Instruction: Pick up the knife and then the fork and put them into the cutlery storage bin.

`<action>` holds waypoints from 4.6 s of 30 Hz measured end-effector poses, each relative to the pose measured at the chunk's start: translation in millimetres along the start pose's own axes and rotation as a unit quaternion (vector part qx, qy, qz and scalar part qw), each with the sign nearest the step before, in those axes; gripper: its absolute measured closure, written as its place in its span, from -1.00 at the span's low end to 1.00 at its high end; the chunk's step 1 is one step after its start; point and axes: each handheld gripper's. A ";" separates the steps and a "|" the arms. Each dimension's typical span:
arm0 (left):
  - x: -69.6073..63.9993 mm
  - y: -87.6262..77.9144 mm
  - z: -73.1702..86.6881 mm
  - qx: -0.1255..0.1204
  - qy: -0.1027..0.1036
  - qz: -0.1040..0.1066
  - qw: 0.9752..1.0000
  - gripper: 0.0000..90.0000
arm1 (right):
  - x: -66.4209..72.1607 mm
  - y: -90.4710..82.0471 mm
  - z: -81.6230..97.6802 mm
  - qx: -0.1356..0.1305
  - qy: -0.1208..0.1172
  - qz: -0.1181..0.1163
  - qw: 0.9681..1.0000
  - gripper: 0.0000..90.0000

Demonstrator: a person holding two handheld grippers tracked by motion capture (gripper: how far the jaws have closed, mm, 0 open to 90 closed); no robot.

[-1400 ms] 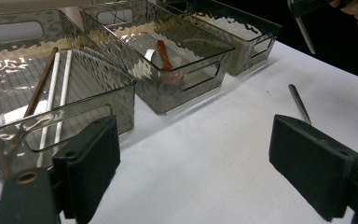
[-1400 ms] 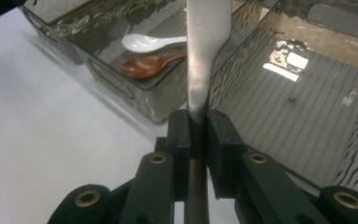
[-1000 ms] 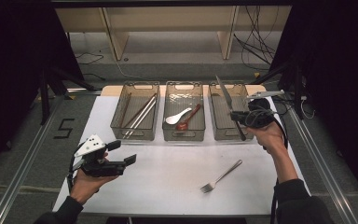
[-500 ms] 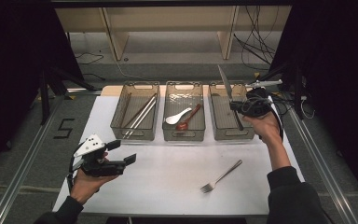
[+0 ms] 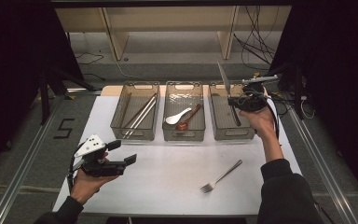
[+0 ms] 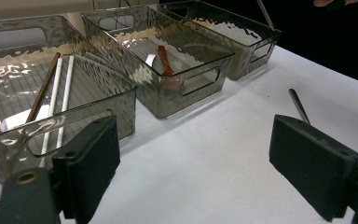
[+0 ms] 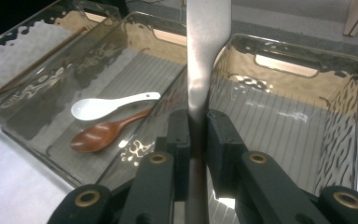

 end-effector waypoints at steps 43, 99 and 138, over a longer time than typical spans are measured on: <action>-0.5 0.8 0.5 0.004 0.002 0.002 1.000 -0.65 | -24.1 34.0 20.5 0.013 0.084 0.016 0.996 0.58; -1.5 0.1 0.5 -0.001 0.003 0.006 1.000 -0.66 | 44.8 5.4 126.7 0.157 -0.040 -0.062 0.985 0.23; -1.3 0.7 0.5 0.003 0.005 0.005 1.000 -0.66 | 31.3 15.4 143.3 0.254 -0.041 -0.022 0.966 1.00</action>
Point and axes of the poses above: each handheld gripper's, and its own axes: y roughly forward along the jaws, z roughly out of its underside, x roughly to its left, and after that the axes turned 13 degrees about -z, right-handed
